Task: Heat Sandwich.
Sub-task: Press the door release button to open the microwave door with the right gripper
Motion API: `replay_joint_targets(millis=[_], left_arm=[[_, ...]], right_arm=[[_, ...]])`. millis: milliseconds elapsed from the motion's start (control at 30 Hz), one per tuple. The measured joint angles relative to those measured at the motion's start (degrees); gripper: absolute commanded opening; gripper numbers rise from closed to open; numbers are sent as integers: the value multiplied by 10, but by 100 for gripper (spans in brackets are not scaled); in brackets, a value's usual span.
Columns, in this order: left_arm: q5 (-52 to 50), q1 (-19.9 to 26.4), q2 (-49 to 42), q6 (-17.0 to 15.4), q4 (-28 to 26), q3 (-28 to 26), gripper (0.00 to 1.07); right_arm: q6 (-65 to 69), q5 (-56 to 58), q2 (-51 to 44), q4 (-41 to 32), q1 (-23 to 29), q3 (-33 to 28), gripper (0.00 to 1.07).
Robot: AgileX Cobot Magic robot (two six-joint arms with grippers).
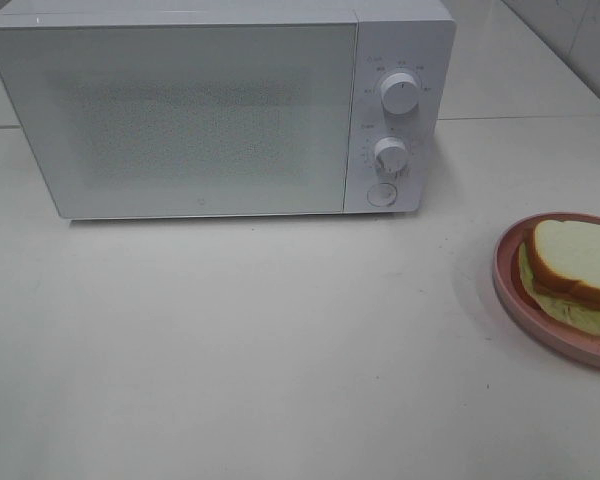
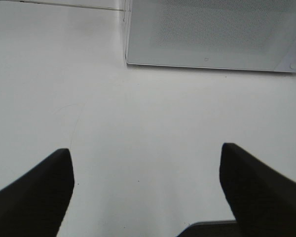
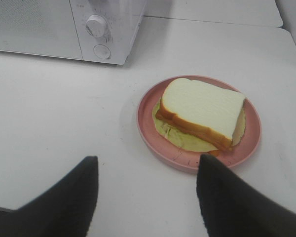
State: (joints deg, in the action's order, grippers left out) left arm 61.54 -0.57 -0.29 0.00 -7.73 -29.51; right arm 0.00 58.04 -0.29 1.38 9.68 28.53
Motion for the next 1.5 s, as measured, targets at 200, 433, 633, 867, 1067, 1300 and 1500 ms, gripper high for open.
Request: replay_joint_targets(millis=[200, 433, 633, 867, 1067, 1300, 1500], left_arm=[[0, 0, 0, 0, 0, 0, 76], [0, 0, 0, 0, 0, 0, 76], [0, 0, 0, 0, 0, 0, 76], [0, 0, 0, 0, 0, 0, 76], [0, 0, 0, 0, 0, 0, 76], [0, 0, 0, 0, 0, 0, 76], [0, 0, 0, 0, 0, 0, 76]], right_arm=[[0, 0, 0, 0, 0, 0, 59], [0, 0, 0, 0, 0, 0, 59], [0, 0, 0, 0, 0, 0, 59], [0, 0, 0, 0, 0, 0, 59], [0, 0, 0, 0, 0, 0, 59], [0, 0, 0, 0, 0, 0, 59], [0, 0, 0, 0, 0, 0, 59]])
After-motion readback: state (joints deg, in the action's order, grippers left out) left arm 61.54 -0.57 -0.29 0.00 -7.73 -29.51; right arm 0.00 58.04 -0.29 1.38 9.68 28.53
